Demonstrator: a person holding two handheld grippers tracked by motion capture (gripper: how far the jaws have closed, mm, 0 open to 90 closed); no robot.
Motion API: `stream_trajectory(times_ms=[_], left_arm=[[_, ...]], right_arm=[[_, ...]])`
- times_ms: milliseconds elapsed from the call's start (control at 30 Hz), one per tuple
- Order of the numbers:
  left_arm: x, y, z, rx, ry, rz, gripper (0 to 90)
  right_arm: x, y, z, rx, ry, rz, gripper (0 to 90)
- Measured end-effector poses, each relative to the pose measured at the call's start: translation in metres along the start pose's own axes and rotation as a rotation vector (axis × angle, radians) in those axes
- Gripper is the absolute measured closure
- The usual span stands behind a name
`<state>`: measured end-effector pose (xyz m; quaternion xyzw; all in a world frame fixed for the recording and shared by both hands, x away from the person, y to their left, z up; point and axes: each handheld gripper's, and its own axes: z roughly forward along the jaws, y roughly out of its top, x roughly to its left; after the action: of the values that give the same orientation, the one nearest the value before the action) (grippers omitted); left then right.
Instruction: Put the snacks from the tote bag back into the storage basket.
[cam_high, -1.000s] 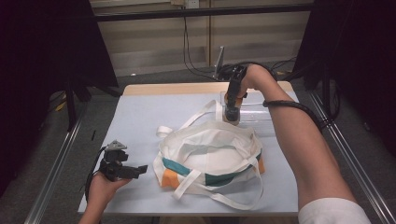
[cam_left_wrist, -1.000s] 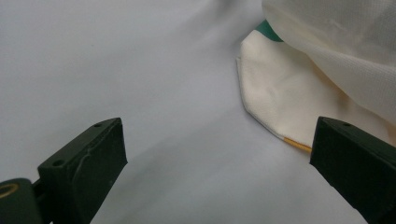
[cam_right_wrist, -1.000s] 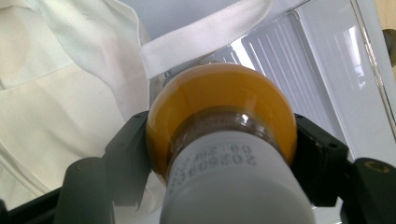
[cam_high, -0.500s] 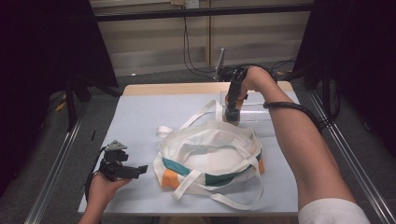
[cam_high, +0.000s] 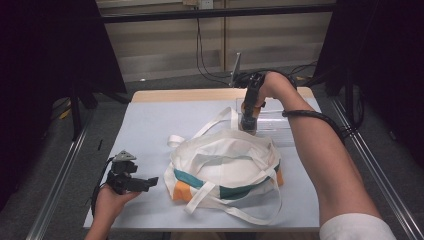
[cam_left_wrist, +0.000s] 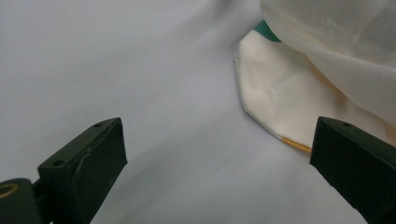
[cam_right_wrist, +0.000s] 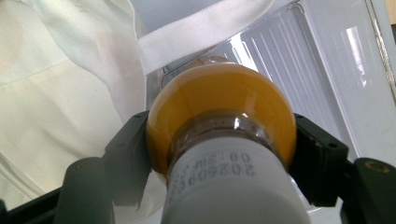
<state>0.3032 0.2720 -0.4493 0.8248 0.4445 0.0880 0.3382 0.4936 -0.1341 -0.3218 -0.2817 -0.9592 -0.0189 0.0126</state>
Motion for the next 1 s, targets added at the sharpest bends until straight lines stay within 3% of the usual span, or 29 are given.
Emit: stream_trajectory(times_ms=[1000], left_arm=[[0.0001, -0.0008, 0.0002, -0.004, -0.002, -0.006, 3.4]], right_arm=[[0.0018, 0.0008, 0.0089, 0.017, -0.007, -0.028, 30.2]])
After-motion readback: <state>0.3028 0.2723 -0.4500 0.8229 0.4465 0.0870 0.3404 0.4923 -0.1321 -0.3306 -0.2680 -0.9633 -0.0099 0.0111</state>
